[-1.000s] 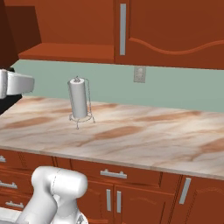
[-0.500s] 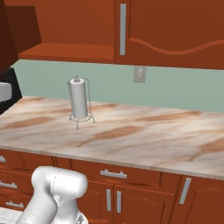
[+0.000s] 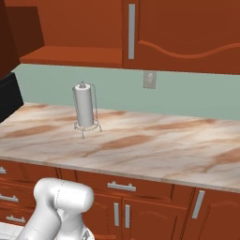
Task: Close all open cabinet doors.
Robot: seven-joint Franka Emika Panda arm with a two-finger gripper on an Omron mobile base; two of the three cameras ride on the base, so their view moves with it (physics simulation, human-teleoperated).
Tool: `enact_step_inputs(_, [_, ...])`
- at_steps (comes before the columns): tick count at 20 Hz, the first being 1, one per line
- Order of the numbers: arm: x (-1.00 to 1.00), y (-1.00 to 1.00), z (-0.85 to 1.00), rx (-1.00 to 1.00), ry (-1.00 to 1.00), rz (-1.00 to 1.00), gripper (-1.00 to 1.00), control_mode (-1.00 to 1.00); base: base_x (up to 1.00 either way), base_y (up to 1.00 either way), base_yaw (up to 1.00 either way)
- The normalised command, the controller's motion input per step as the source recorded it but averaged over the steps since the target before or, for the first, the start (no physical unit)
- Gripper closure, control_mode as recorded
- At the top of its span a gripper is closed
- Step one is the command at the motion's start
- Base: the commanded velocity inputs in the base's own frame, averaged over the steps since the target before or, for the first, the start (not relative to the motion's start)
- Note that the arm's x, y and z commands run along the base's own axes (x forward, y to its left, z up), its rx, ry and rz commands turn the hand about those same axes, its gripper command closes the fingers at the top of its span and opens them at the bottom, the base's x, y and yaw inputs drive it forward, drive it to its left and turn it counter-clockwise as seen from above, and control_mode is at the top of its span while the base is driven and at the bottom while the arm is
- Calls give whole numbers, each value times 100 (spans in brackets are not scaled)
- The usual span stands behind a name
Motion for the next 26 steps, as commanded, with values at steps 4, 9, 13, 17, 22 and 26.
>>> enact_step_inputs(4, [-36,49,0,-44,3,0,-100,-100,0,0,0])
enact_step_inputs(9, [-10,61,-1,-44,2,0,-100,-100,0,0,0])
enact_step_inputs(13, [0,72,-9,-45,3,0,-100,-100,0,0,0])
enact_step_inputs(17, [0,77,-16,-43,4,0,-100,-100,0,0,0])
enact_step_inputs(22, [19,84,-35,-40,6,0,-100,-100,0,0,0])
enact_step_inputs(26, [60,68,-24,-28,5,0,-100,-100,0,0,0])
